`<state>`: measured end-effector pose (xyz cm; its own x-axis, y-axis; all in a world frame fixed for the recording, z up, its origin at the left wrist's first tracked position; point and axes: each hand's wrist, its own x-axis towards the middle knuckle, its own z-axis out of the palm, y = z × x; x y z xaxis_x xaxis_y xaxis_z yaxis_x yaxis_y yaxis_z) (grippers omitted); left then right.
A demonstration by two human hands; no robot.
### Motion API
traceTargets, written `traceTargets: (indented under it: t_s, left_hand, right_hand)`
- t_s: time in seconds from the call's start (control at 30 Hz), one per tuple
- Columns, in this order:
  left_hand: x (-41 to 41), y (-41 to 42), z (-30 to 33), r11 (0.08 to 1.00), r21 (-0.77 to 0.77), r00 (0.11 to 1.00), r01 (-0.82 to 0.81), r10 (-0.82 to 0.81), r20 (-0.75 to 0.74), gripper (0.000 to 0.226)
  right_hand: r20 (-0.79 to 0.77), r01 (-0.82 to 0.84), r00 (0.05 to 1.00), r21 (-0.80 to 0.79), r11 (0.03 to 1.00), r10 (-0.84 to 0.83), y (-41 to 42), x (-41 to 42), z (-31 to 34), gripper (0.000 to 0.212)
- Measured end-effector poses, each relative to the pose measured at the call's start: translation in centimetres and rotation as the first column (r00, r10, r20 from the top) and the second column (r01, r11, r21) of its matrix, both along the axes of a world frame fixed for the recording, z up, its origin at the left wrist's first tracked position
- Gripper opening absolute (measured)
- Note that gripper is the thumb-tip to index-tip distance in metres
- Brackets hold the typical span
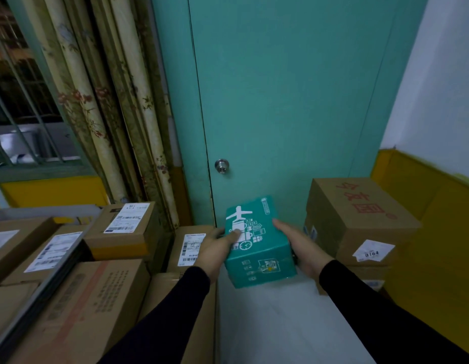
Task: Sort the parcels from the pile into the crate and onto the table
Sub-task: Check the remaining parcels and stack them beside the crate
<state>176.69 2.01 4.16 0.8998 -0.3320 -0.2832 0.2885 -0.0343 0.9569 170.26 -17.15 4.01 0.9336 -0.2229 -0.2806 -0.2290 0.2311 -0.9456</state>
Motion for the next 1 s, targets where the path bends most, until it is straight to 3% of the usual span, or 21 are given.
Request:
traceTargets:
  t_s: [0.1,0.2,0.27,0.33,0.4,0.47,0.6,0.73,0.83,1.0]
  left_hand:
    - [0.5,0.7,-0.4,0.993,-0.016,0.992,-0.118,0.117,-0.046,0.038]
    - [0.2,0.9,-0.4,0.989,-0.131,0.972,-0.07,0.038,-0.23,0.043]
    - [0.0,0.7,-0.2,0.949,-0.309,0.927,-0.056,-0.066,-0.37,0.047]
    - [0.0,0.4,0.1,0.91,-0.408,0.905,-0.074,-0.11,-0.41,0.048]
    - [0.2,0.0,0.4,0.928,-0.37,0.931,-0.037,-0.103,-0.351,0.047]
    - [0.3,-0.5,0.4,0.963,-0.268,0.959,0.009,-0.084,-0.27,0.045]
    - [-0.8,-2.3,0.9,0.985,-0.132,0.991,0.113,-0.121,-0.055,0.038]
    - [-2.3,-3.6,1.0,0.982,-0.069,0.981,0.173,-0.166,0.099,0.034]
    - [-2.4,-3.9,0.8,0.988,-0.051,0.981,0.142,-0.134,0.138,0.033]
    - [-2.8,-4.1,0.5,0.99,-0.009,0.978,0.138,-0.135,0.161,0.033]
  right_hand:
    - [-0.015,0.067,0.998,0.208,0.976,-0.065,-0.5,0.1,-0.2,0.036]
    - [0.024,0.093,0.993,0.402,0.911,-0.113,-0.4,0.1,0.1,0.03]
    - [0.045,0.083,0.994,0.333,0.939,-0.104,0.2,0.3,0.1,0.032]
    - [0.047,0.097,0.994,0.098,0.99,-0.102,0.1,0.5,-0.3,0.039]
    - [0.045,0.126,0.992,-0.13,0.983,-0.121,-0.1,0.3,-0.2,0.047]
    - [0.021,0.079,0.997,-0.245,0.966,-0.076,0.0,0.2,0.2,0.038]
    - [-0.07,-0.1,0.993,-0.076,0.992,0.095,1.0,0.0,1.3,0.047]
    - [0.055,-0.111,0.993,0.12,0.987,0.105,1.5,0.7,0.2,0.051]
    - [0.102,-0.037,0.994,0.149,0.988,0.022,1.5,1.1,-0.7,0.059]
    - [0.106,-0.032,0.994,0.09,0.995,0.022,1.2,0.9,-1.5,0.043]
